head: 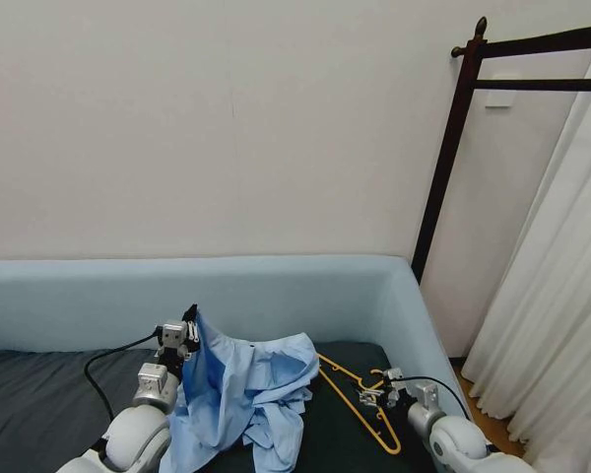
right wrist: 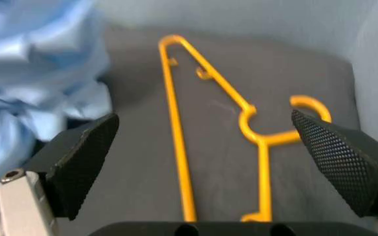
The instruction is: Pick up the clothes from the sofa and hang them on the clothes hanger.
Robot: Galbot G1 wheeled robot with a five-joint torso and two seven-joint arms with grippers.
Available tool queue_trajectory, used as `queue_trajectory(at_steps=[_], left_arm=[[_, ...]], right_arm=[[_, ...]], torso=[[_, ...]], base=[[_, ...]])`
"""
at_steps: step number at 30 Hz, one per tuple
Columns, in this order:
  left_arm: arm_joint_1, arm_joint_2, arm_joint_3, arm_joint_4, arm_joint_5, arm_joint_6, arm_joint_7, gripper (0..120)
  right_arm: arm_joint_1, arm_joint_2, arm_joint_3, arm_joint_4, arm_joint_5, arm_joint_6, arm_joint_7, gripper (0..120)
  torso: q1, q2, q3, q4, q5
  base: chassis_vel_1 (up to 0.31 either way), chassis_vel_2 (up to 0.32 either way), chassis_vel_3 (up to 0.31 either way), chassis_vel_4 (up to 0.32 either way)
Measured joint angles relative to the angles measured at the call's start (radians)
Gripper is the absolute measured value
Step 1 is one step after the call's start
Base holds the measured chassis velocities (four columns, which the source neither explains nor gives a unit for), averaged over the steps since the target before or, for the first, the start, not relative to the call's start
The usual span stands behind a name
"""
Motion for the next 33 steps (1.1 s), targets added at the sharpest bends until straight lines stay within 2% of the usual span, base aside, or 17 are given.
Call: queue_trajectory(at_steps=[10, 21, 24, 28, 29, 33], left_arm=[[0.035, 0.005, -0.008, -0.021, 0.000, -0.012, 0.023, 0], [0.055, 0.013, -0.015, -0.042, -0.001, -0.014, 0.025, 0], [0.057, 0.009, -0.016, -0.042, -0.001, -0.014, 0.025, 0], [0.057, 0.009, -0.016, -0.041, 0.003, -0.023, 0.029, 0], [0.057, 0.009, -0.016, -0.041, 0.003, -0.023, 0.029, 0], [0.059, 0.005, -0.016, -0.038, 0.007, -0.027, 0.030, 0]], right_arm=[[0.069, 0.101, 0.013, -0.245, -0.080, -0.015, -0.022, 100], [0.116, 0.177, 0.063, -0.434, -0.134, 0.013, -0.052, 99], [0.120, 0.190, 0.077, -0.462, -0.144, 0.015, -0.059, 92], [0.124, 0.203, 0.086, -0.486, -0.153, 0.020, -0.069, 73], [0.124, 0.203, 0.086, -0.486, -0.153, 0.020, -0.069, 73], [0.132, 0.209, 0.087, -0.498, -0.156, 0.027, -0.077, 56]], torso=[[0.000, 0.000, 0.000, 0.0001, 0.0001], [0.000, 0.000, 0.000, 0.0000, 0.0001], [0.000, 0.000, 0.000, 0.0000, 0.0000], [0.000, 0.000, 0.000, 0.0000, 0.0001], [0.000, 0.000, 0.000, 0.0000, 0.0001], [0.000, 0.000, 0.000, 0.0001, 0.0001]], base=[[0.000, 0.000, 0.000, 0.000], [0.000, 0.000, 0.000, 0.000], [0.000, 0.000, 0.000, 0.000], [0.000, 0.000, 0.000, 0.000], [0.000, 0.000, 0.000, 0.000], [0.000, 0.000, 0.000, 0.000]])
